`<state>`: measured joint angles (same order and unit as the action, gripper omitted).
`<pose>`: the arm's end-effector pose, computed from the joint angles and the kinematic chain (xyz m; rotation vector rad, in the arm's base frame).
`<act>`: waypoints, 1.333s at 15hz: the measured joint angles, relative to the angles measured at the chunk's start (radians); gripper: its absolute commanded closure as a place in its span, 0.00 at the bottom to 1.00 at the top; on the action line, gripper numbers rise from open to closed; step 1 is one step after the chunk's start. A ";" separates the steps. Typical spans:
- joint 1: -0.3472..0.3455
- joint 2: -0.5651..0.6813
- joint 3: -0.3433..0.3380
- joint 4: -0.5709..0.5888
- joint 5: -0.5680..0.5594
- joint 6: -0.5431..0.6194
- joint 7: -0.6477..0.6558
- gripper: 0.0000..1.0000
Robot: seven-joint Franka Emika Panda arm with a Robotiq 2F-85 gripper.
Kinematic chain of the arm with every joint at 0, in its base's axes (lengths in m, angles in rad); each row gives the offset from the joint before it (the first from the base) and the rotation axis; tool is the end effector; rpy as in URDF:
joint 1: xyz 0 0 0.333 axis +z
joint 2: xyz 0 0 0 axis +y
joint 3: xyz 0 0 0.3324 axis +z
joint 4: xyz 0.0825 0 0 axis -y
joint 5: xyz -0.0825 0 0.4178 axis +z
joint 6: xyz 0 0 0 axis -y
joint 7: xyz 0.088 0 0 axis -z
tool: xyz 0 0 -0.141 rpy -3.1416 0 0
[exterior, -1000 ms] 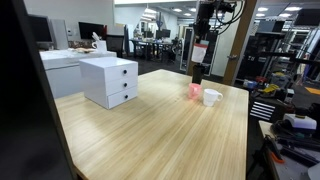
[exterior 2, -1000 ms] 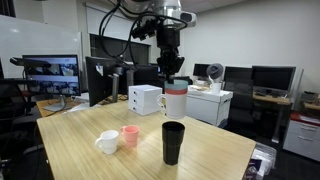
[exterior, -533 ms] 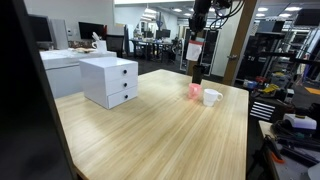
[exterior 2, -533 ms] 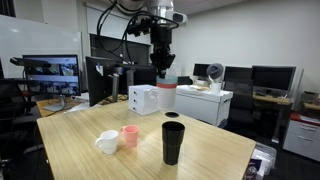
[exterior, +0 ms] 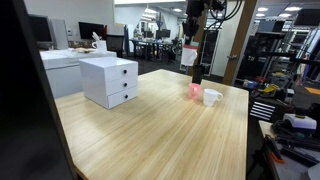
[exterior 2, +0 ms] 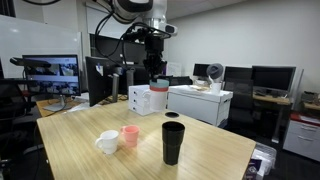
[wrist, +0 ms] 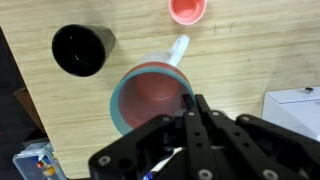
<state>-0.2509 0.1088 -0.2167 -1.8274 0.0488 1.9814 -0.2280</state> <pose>0.5676 -0.2776 0.4469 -3.1106 0.4007 -0.0823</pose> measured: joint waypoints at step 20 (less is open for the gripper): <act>0.020 -0.019 0.022 -0.218 -0.007 0.218 -0.048 0.96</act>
<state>-0.2313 0.0897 -0.1947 -2.0456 0.0420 2.1990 -0.2760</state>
